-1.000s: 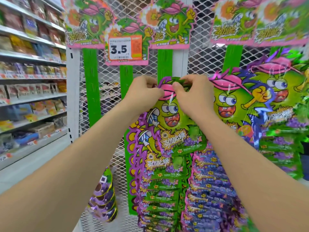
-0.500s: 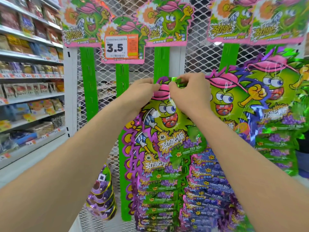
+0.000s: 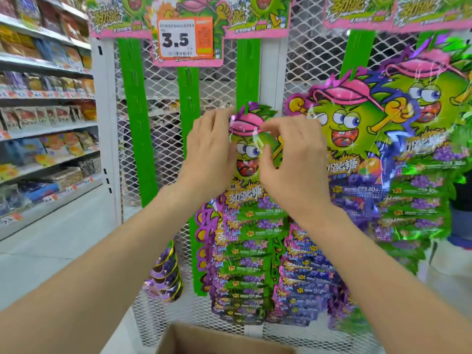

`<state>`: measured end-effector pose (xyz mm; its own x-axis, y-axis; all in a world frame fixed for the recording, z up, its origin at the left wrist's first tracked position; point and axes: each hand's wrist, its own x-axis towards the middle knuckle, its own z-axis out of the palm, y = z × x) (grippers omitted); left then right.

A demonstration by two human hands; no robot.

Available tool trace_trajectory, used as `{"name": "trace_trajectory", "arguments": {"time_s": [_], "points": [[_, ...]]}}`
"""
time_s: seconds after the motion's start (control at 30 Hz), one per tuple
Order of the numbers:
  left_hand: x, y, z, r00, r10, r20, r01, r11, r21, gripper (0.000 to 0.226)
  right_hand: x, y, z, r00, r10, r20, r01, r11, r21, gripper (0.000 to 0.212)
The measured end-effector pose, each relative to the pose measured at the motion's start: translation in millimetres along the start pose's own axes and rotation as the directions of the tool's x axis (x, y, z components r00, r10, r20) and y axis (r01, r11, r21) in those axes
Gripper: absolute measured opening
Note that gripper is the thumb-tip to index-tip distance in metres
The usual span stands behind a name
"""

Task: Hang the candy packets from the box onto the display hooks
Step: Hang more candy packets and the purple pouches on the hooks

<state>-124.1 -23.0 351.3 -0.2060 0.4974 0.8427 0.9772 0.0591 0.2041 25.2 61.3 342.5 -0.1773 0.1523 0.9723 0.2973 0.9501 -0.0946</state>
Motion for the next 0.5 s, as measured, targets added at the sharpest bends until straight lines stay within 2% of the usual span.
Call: {"name": "trace_trajectory", "arguments": {"time_s": [0.07,0.13,0.17,0.23,0.3,0.33,0.37,0.43,0.5], "points": [[-33,-1,-1,0.997,0.071,-0.023,-0.070,0.996,0.059,0.043,-40,-6,-4,0.981,0.022,0.195,-0.061,0.978,0.199,0.017],[-75,-6,6,0.988,0.135,0.077,-0.138,0.990,0.037,0.026,-86,-10,-7,0.888,0.095,0.450,-0.219,0.948,0.232,0.015],[-100,-10,11,0.974,0.141,0.176,-0.143,0.990,-0.002,0.020,-110,-12,-7,0.797,0.123,0.591,-0.287,0.938,0.193,0.016],[-151,-18,23,0.907,0.084,0.412,-0.067,0.996,-0.054,0.016,-157,-9,-1,0.527,0.143,0.838,-0.361,0.930,0.068,0.021],[-202,-25,39,0.776,-0.001,0.631,0.039,0.998,-0.046,0.014,-208,-4,10,0.206,0.134,0.969,-0.384,0.922,-0.046,0.023],[-229,-28,51,0.687,-0.024,0.726,0.074,0.997,-0.037,0.013,-237,-1,16,0.064,0.137,0.988,-0.410,0.907,-0.099,0.022],[-255,-32,63,0.583,-0.046,0.811,0.103,0.995,-0.018,0.013,-265,0,21,-0.048,0.142,0.989,-0.429,0.891,-0.148,0.022],[-308,-39,87,0.378,-0.084,0.922,0.176,0.984,0.018,0.010,-323,0,25,-0.214,0.154,0.965,-0.443,0.865,-0.236,0.022],[-359,-50,109,0.203,-0.133,0.970,0.257,0.963,0.078,0.010,-387,10,26,-0.326,0.212,0.921,-0.441,0.828,-0.346,0.022]]}}
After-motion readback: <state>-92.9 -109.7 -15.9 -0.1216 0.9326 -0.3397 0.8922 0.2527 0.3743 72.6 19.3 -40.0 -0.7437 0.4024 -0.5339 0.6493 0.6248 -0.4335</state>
